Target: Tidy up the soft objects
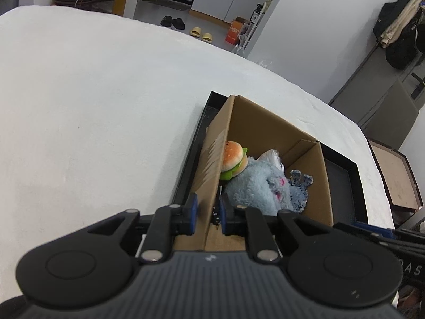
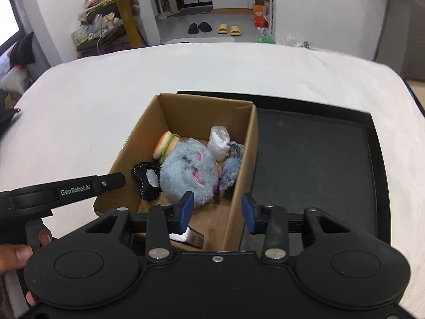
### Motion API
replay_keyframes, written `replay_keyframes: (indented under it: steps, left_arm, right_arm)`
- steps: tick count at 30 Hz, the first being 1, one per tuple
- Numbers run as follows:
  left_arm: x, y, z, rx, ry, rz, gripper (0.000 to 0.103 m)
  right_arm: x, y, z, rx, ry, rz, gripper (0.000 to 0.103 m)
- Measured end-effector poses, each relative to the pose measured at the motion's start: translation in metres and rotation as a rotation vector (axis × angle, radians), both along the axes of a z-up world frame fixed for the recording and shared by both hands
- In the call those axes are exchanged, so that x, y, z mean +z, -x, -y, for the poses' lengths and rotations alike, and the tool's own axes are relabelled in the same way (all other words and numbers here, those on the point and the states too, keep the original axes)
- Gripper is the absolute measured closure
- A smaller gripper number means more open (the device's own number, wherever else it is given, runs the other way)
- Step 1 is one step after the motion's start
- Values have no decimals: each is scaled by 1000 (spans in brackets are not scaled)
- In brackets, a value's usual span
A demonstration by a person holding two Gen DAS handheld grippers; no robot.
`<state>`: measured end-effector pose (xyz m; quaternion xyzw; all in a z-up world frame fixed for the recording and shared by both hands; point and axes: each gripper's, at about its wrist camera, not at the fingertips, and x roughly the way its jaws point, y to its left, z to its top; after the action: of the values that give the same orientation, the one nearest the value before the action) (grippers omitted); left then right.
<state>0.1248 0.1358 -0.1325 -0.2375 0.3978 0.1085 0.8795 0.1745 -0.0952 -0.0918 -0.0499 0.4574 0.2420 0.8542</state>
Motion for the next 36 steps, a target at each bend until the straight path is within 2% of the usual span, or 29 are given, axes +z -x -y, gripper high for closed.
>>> replay_keyframes:
  steps: [4, 16, 19, 20, 21, 22, 24, 27, 31, 36]
  left_arm:
    - [5, -4, 4, -17, -19, -31, 89]
    - [27, -2, 23, -58, -94, -82, 85]
    - [35, 0, 31, -82, -92, -77, 79]
    - [38, 1, 34, -90, -89, -72, 73]
    - [41, 2, 37, -95, -91, -71, 65]
    - [43, 2, 41, -98, -99, -73, 61]
    - [48, 2, 49, -109, -112, -76, 50]
    - [55, 3, 61, -131, -134, -79, 38]
    - [66, 5, 76, -139, -177, -86, 29]
    - [81, 6, 90, -146, -193, -99, 17]
  right_arm:
    - [-3, -3, 13, -25, -44, -47, 63]
    - [7, -5, 46, -68, -95, -57, 62]
    - [6, -5, 56, -86, -101, -71, 60]
    - [5, -4, 59, -93, -103, -75, 59]
    - [5, -4, 62, -99, -102, -77, 56]
    - [6, -2, 65, -104, -104, -78, 53]
    - [7, 0, 72, -111, -116, -80, 40]
    - [11, 4, 81, -117, -126, -71, 31]
    - [19, 7, 95, -124, -132, -56, 19]
    - [31, 10, 108, -137, -133, -28, 1]
